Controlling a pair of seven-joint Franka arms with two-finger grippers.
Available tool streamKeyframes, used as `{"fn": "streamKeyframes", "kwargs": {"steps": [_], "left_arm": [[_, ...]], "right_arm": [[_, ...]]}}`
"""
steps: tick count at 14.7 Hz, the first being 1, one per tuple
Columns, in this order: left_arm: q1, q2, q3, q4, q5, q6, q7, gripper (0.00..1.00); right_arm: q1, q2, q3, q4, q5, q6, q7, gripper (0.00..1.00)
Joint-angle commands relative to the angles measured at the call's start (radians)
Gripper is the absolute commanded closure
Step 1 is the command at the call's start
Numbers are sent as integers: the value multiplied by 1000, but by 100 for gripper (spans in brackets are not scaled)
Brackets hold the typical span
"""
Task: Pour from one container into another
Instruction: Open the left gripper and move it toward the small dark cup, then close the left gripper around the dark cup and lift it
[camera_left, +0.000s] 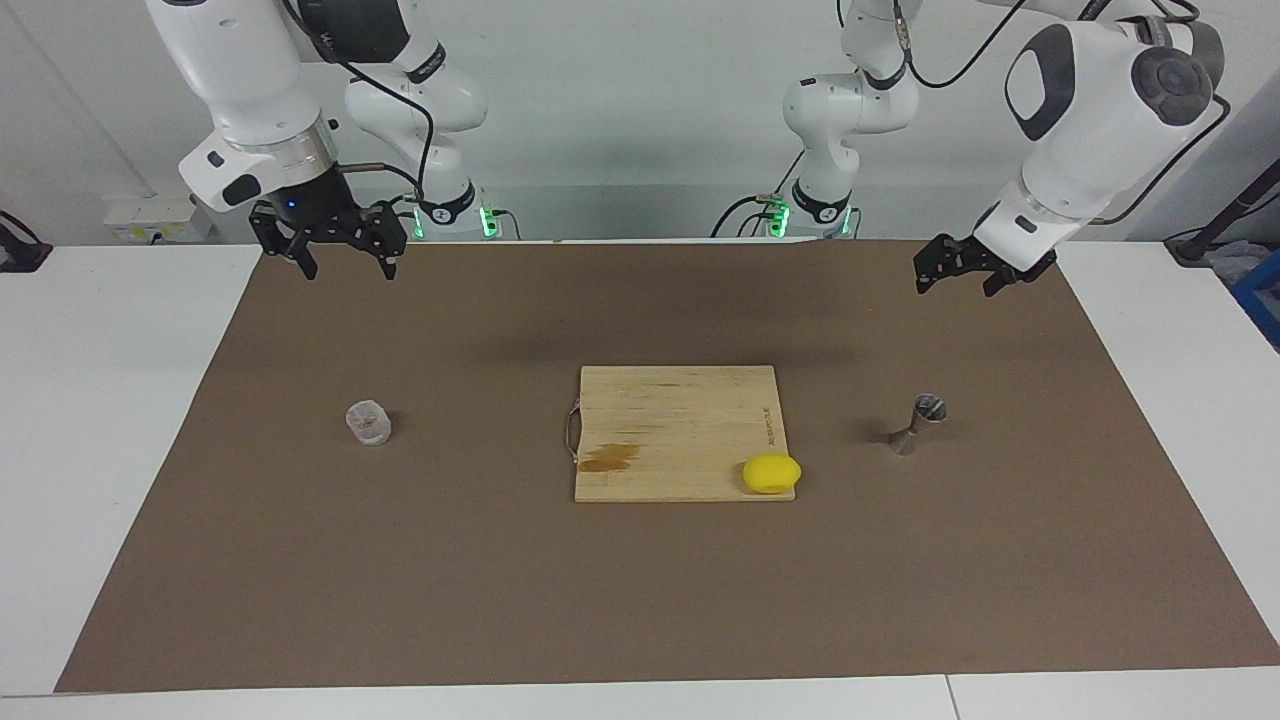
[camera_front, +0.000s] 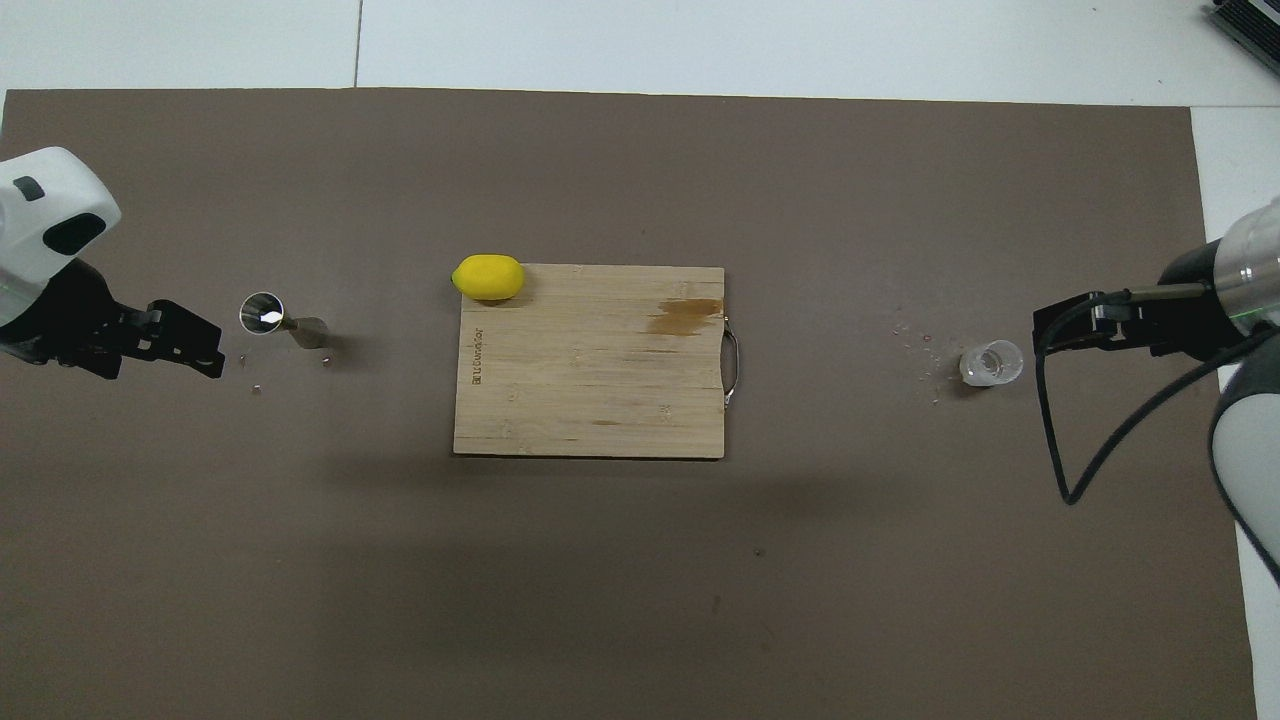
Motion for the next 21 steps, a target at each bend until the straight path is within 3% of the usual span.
{"fn": "streamKeyframes", "kwargs": {"steps": [1,10,14,21], "left_arm": [[1,56,76,43,-125,-29,-196,0],[128,59,85,-138,-428,204,-839,0],[171,29,85,-256,-592,325,-997,0],[242,31,82,-420,-915,476,-1079,0]], "right_arm": [[-13,-24,5,-26,8,0,-18,0],[-13,-24,5,-26,9,0,-18,0],[-13,-24,5,-26,8,0,-18,0],[-13,-24,5,-26,9,0,-18,0]]}}
